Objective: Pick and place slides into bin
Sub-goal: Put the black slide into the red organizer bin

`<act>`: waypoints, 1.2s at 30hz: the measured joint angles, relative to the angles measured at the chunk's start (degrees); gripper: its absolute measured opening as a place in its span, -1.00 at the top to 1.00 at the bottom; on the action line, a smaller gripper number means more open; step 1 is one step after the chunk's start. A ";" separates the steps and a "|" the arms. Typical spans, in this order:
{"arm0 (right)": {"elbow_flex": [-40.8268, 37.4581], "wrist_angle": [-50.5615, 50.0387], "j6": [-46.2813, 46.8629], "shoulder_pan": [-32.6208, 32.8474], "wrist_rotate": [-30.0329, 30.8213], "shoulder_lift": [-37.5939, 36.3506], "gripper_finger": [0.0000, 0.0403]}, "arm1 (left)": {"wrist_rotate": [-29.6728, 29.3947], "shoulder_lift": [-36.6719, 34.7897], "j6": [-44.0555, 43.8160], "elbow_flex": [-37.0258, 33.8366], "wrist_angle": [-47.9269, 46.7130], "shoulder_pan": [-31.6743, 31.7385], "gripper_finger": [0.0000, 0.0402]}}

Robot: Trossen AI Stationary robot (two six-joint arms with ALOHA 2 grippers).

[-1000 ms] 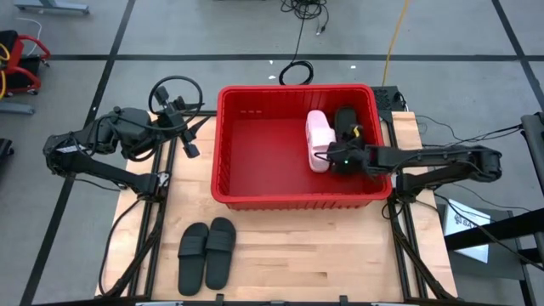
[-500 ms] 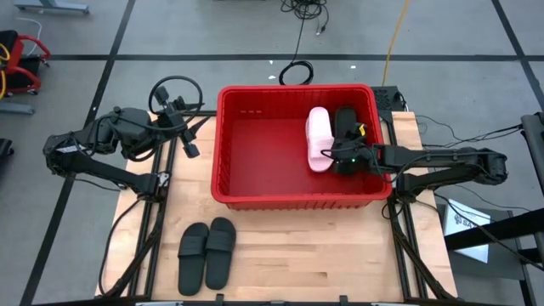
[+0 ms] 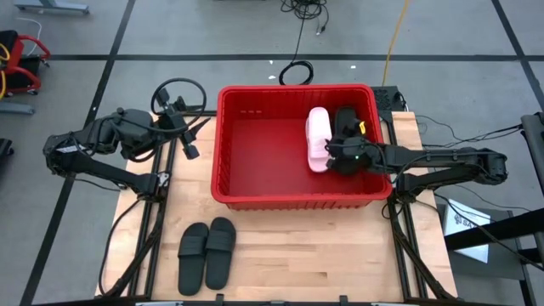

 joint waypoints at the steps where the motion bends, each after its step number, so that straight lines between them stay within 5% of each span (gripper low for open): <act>1: 0.00 1.97 -0.65 0.00 0.00 0.00 -0.07 | 0.02 0.00 -0.63 -0.01 -0.22 0.00 0.16; 7: 0.02 11.61 -0.61 0.00 -0.08 0.00 -0.07 | 2.95 0.00 -3.40 -0.01 -0.54 0.02 0.16; 16: 0.02 12.68 8.92 1.47 -0.17 0.00 -0.05 | 13.92 0.54 -5.56 0.01 -2.71 -1.16 0.16; 29: 0.02 22.52 7.84 12.80 -10.55 -0.17 -0.03 | 13.59 9.42 -6.16 0.03 -3.62 -13.71 0.16; 36: 0.02 24.11 8.57 19.25 -10.55 -0.17 -0.02 | 8.93 13.20 -11.30 0.03 -6.70 -23.74 0.16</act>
